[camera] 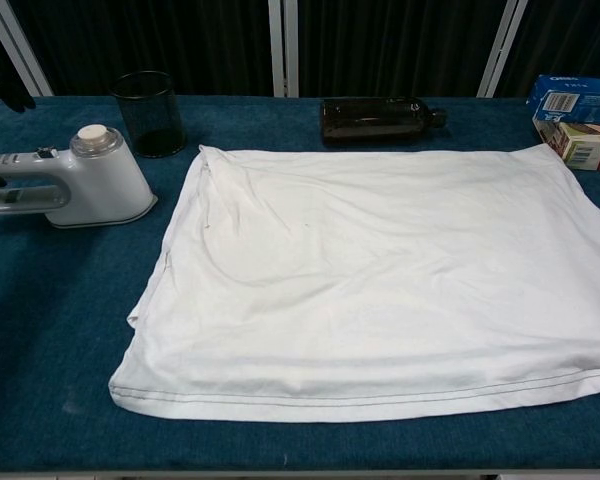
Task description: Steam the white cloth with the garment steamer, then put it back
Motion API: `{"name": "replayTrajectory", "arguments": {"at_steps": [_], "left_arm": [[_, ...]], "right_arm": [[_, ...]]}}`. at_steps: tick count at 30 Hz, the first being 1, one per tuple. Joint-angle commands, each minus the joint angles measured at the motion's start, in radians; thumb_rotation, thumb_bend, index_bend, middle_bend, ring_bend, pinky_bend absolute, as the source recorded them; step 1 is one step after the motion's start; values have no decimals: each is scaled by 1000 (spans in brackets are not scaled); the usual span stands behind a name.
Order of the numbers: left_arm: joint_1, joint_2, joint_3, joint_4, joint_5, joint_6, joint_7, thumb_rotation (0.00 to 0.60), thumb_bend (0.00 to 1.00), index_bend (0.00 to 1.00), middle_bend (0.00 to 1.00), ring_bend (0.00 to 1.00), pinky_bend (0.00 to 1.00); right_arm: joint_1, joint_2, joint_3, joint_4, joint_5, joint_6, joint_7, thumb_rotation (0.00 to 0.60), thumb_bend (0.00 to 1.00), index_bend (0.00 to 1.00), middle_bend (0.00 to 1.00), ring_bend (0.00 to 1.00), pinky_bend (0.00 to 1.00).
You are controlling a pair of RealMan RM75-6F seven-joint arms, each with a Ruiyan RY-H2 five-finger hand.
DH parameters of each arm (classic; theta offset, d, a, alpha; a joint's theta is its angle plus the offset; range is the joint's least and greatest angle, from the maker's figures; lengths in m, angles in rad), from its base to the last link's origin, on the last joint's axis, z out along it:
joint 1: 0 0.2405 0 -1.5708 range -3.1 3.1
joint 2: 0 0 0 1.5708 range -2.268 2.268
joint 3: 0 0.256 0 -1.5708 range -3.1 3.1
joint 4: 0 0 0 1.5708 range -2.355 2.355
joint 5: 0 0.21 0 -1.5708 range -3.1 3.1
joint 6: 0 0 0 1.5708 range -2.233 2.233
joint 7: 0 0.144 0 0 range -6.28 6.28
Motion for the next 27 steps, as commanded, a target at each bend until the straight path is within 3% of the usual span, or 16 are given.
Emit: {"name": "replayTrajectory", "arguments": {"at_steps": [1, 10, 15, 27], "left_arm": [[-45, -32, -2, 34, -65, -35, 25, 600, 70, 259, 234, 197, 0], [-152, -77, 10, 95, -267, -56, 141, 598, 65, 325, 339, 283, 0], [-190, -90, 30, 107, -359, -40, 195, 555, 64, 353, 357, 297, 0], [-217, -116, 58, 127, -399, -33, 168, 550, 64, 470, 453, 376, 0]], "right_arm": [[3, -5, -1, 7, -2, -7, 4, 600, 149, 0, 47, 0, 63], [5, -7, -1, 18, 2, -20, 14, 600, 148, 0, 47, 0, 62], [8, -11, -2, 26, 5, -32, 20, 600, 148, 0, 47, 0, 62], [11, -5, 3, 32, 9, -35, 31, 600, 148, 0, 47, 0, 62]]}}
